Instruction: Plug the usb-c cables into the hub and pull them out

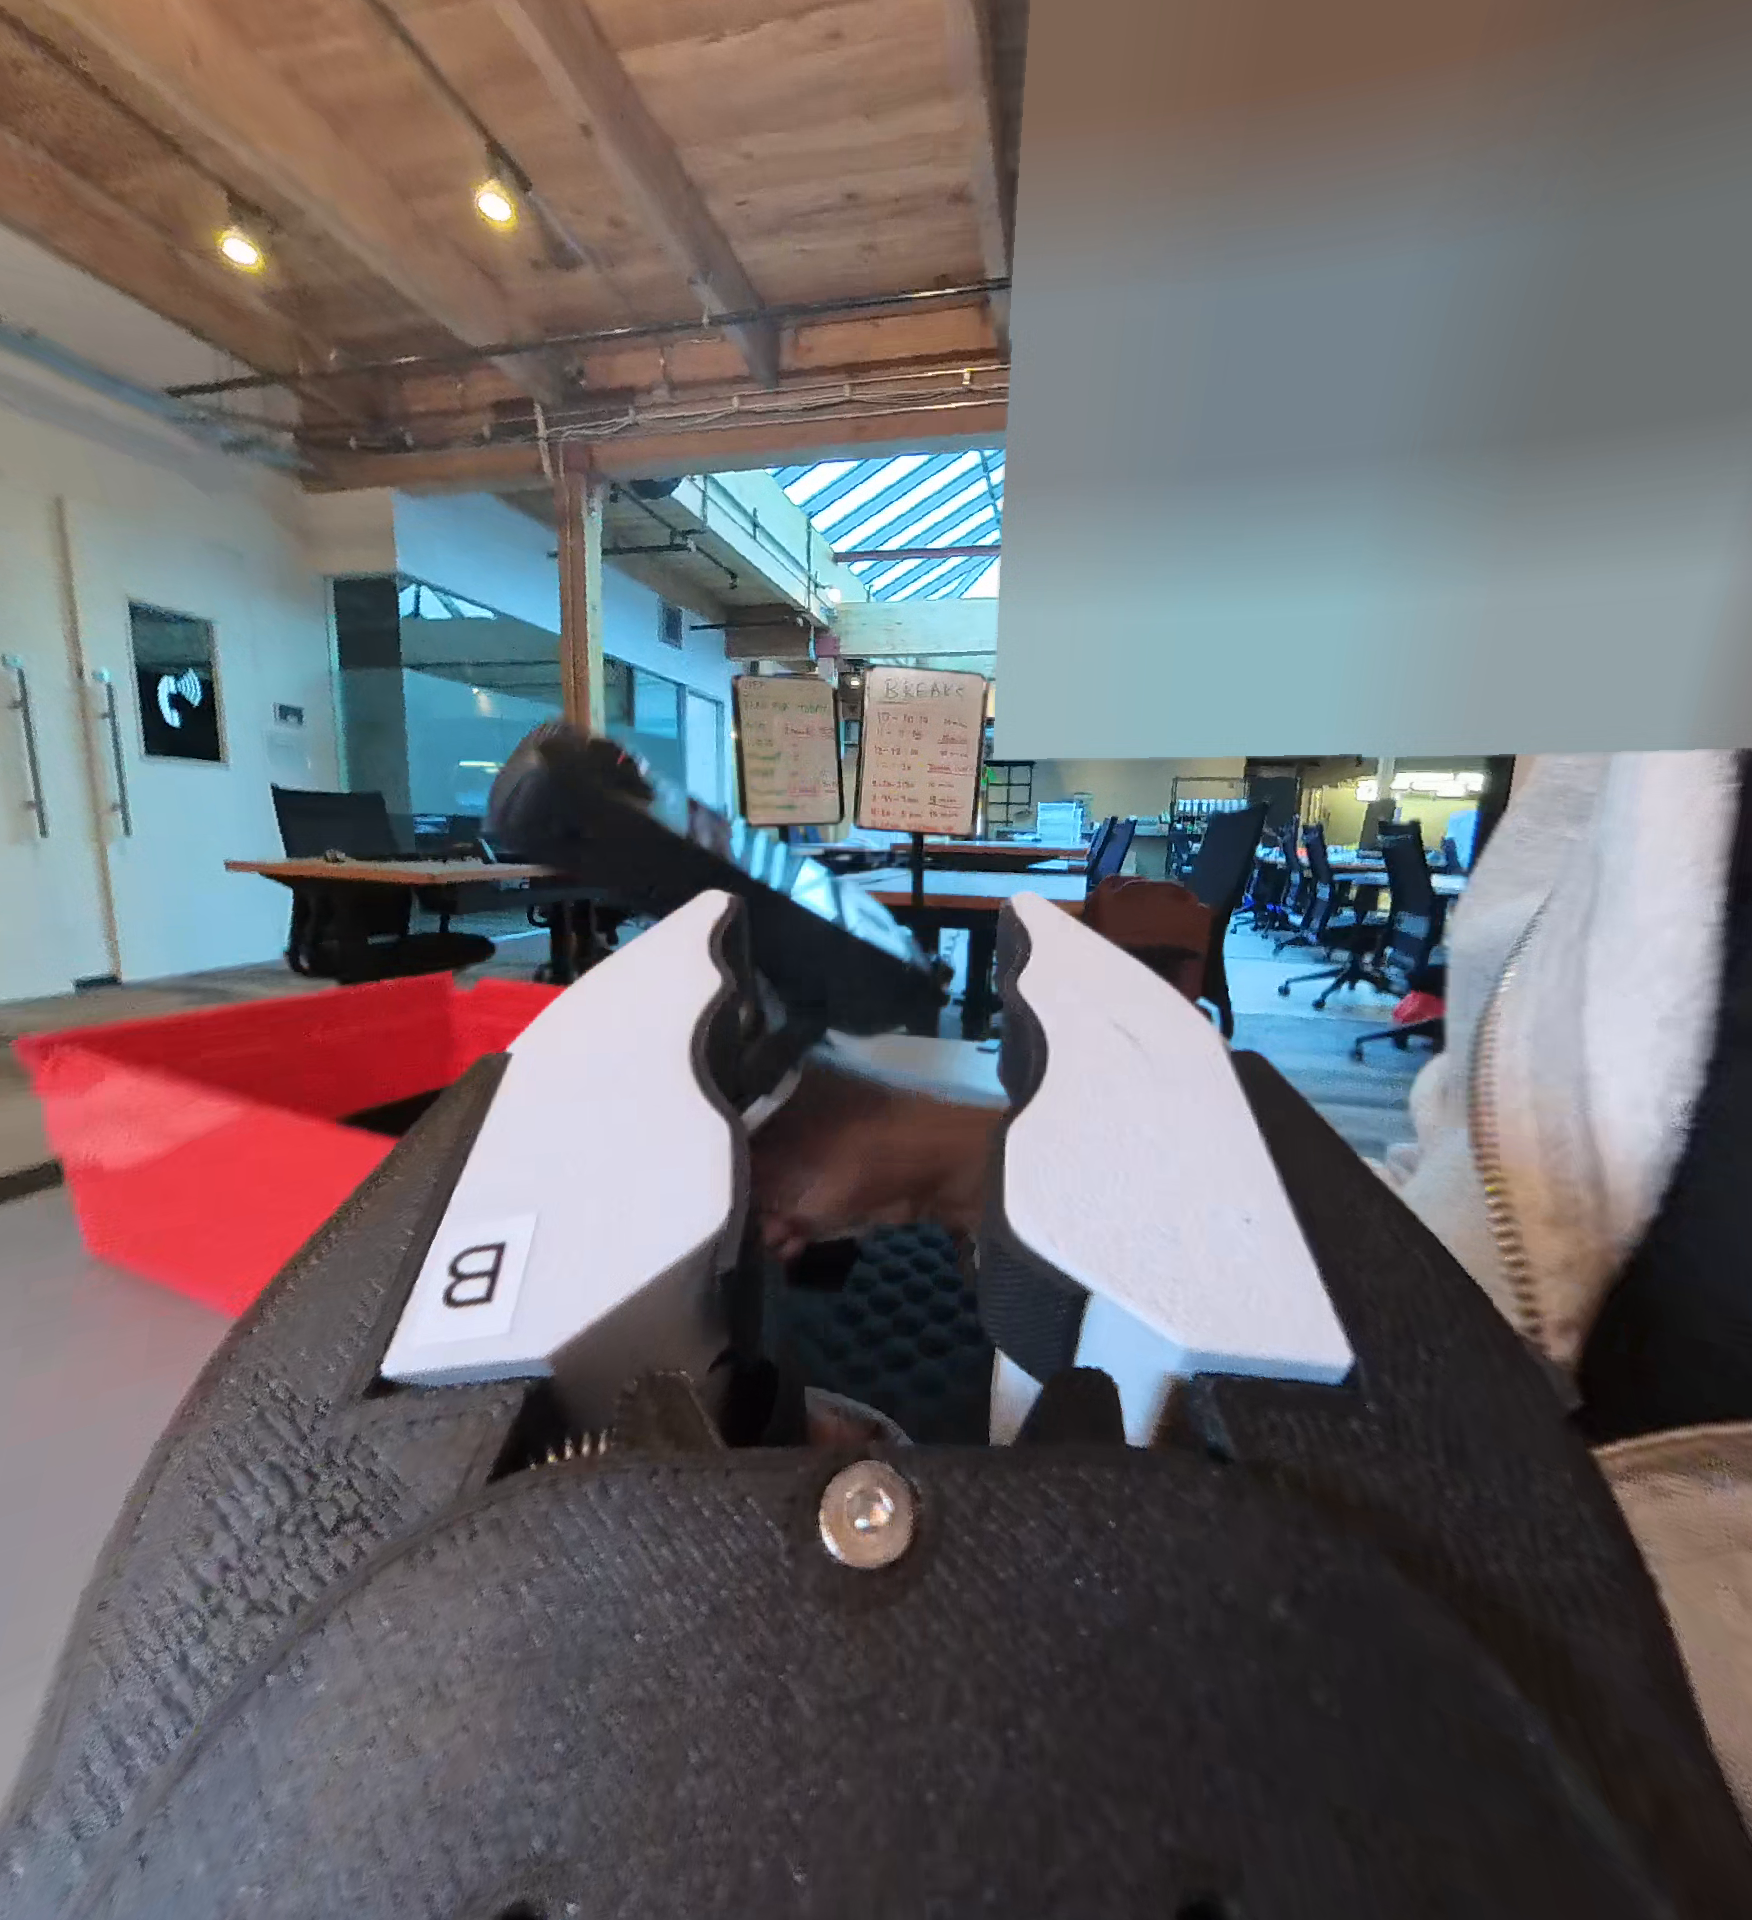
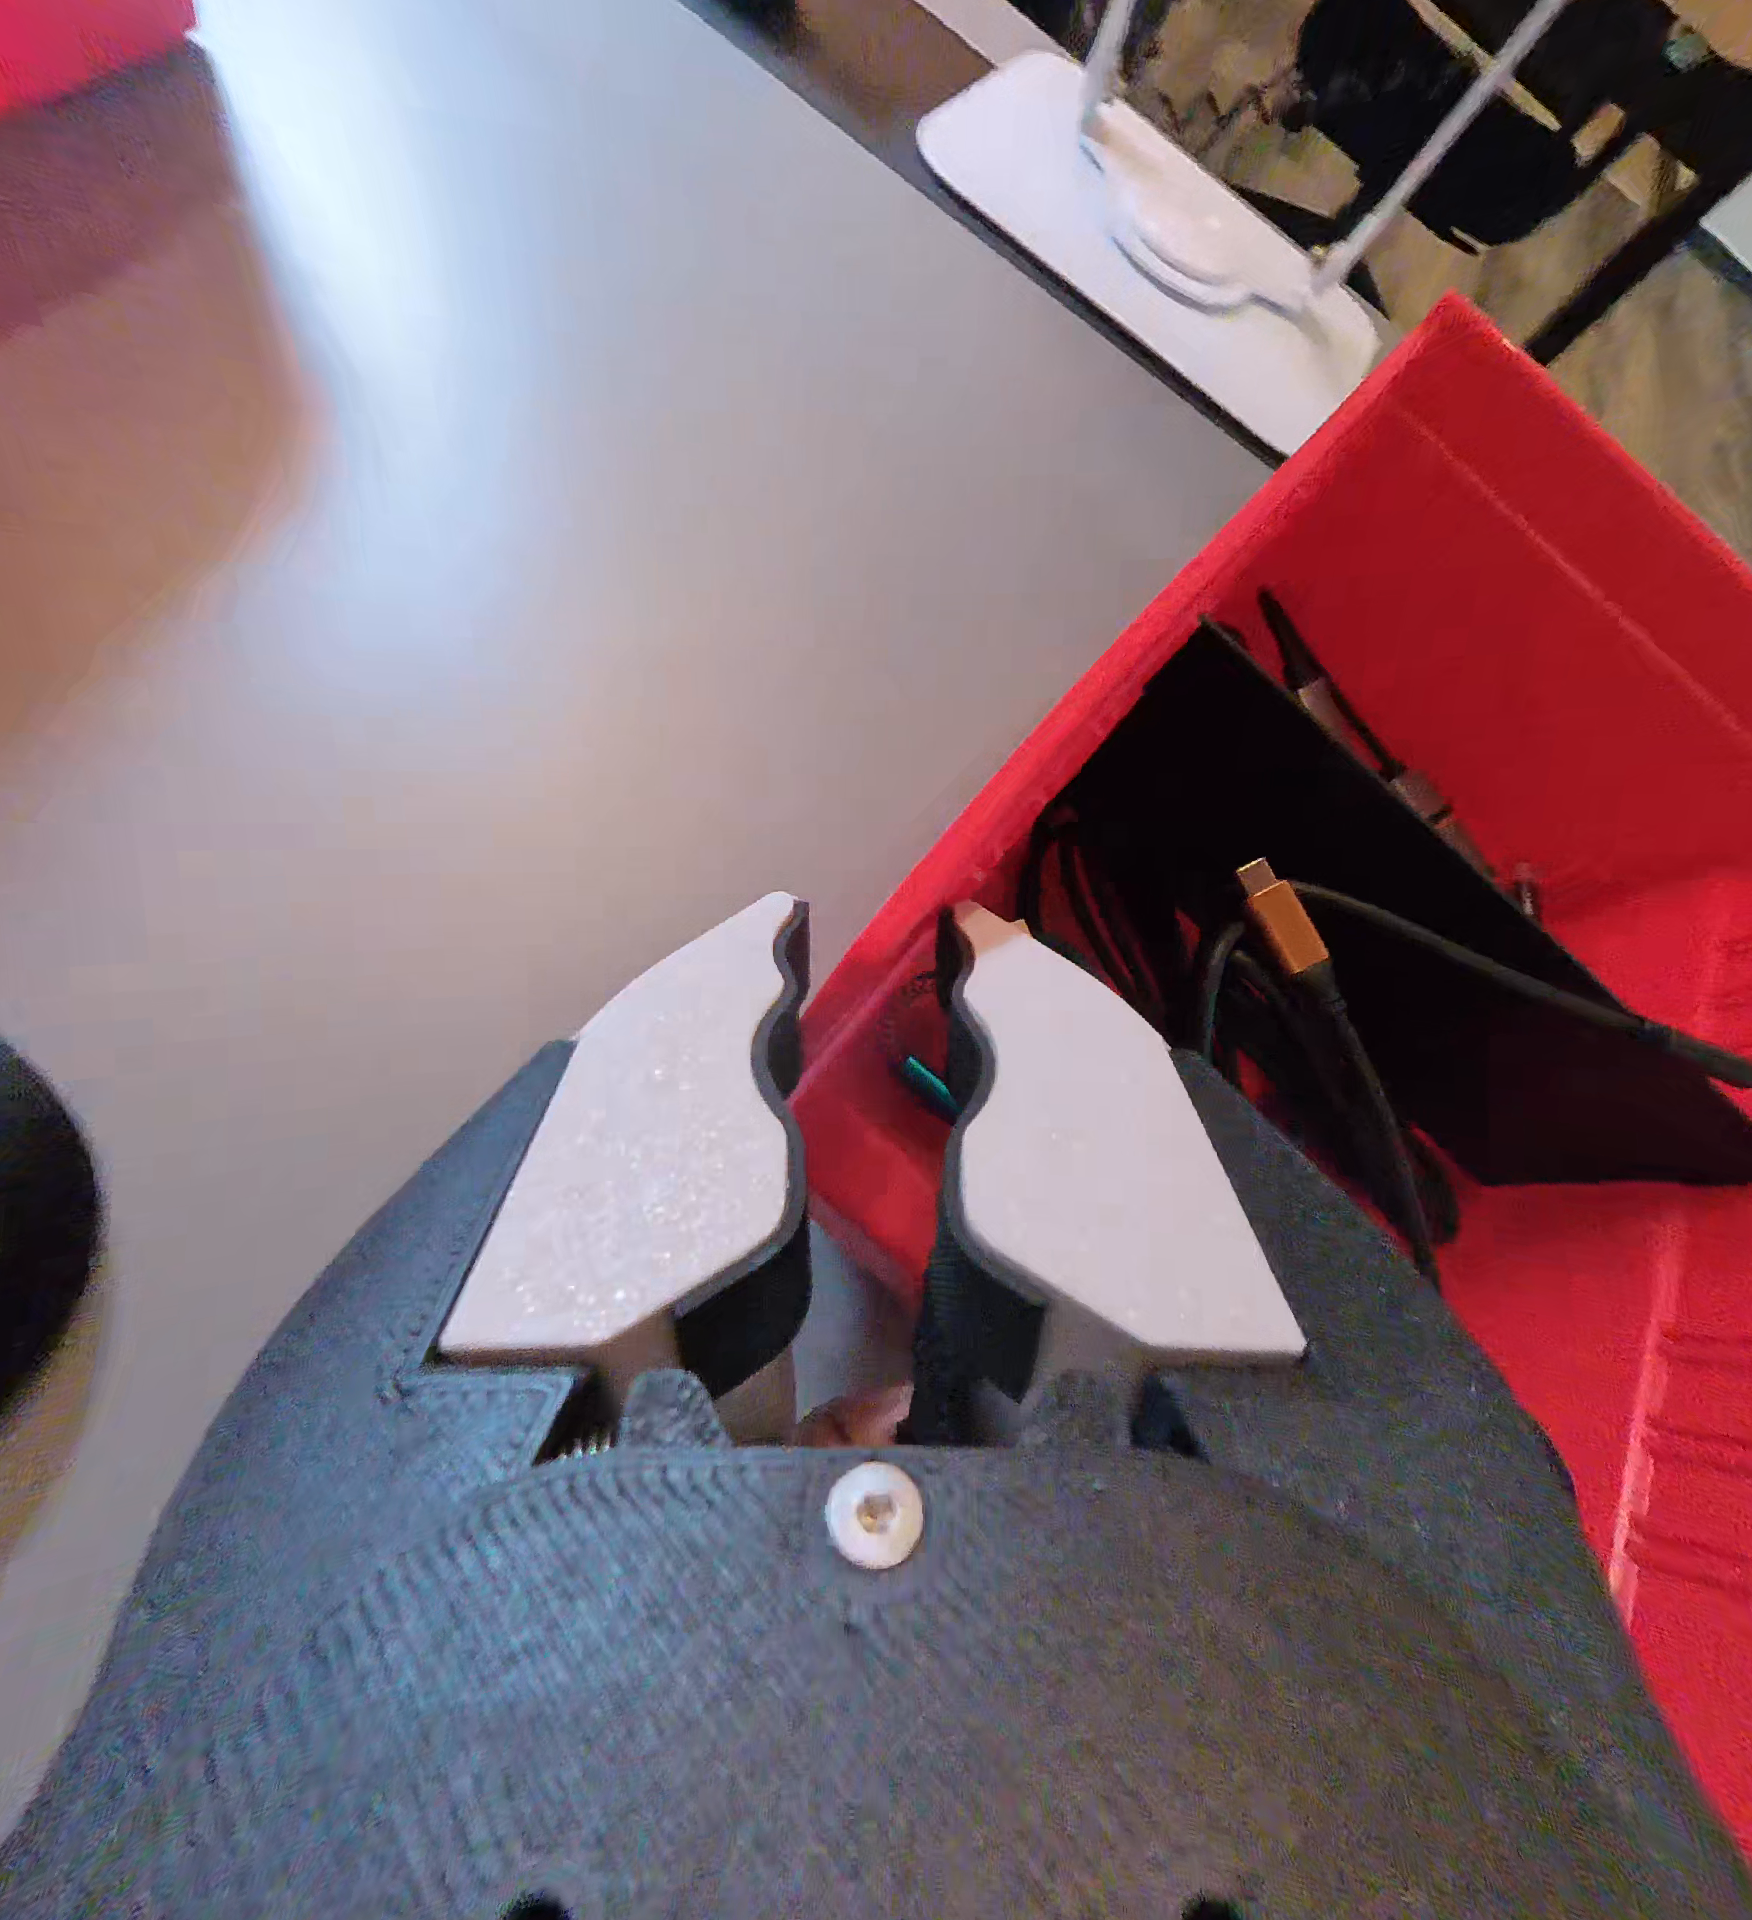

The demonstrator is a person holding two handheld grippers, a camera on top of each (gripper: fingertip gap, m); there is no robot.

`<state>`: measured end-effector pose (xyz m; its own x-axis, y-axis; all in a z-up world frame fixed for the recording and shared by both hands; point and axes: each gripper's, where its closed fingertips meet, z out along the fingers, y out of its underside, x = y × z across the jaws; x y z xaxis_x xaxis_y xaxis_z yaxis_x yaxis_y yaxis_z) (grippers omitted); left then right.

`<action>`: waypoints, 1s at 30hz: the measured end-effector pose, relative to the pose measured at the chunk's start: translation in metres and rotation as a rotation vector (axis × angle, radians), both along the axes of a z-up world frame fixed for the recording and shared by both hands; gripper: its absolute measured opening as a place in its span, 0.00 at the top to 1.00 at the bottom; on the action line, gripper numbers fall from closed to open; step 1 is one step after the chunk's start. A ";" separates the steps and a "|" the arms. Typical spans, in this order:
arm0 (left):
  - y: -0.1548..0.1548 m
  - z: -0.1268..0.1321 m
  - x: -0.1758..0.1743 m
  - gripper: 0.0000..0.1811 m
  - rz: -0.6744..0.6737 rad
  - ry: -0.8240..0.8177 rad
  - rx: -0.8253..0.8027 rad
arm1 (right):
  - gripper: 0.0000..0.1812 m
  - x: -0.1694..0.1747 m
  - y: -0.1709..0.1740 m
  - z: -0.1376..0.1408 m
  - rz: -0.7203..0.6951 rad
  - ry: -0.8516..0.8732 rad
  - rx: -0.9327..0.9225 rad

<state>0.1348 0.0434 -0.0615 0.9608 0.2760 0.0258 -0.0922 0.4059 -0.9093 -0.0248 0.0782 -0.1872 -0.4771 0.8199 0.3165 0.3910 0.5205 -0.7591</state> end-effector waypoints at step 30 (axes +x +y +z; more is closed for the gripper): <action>-0.462 -0.019 0.020 0.70 1.517 -0.381 -0.072 | 0.85 0.043 -0.308 0.006 0.754 -0.060 -0.419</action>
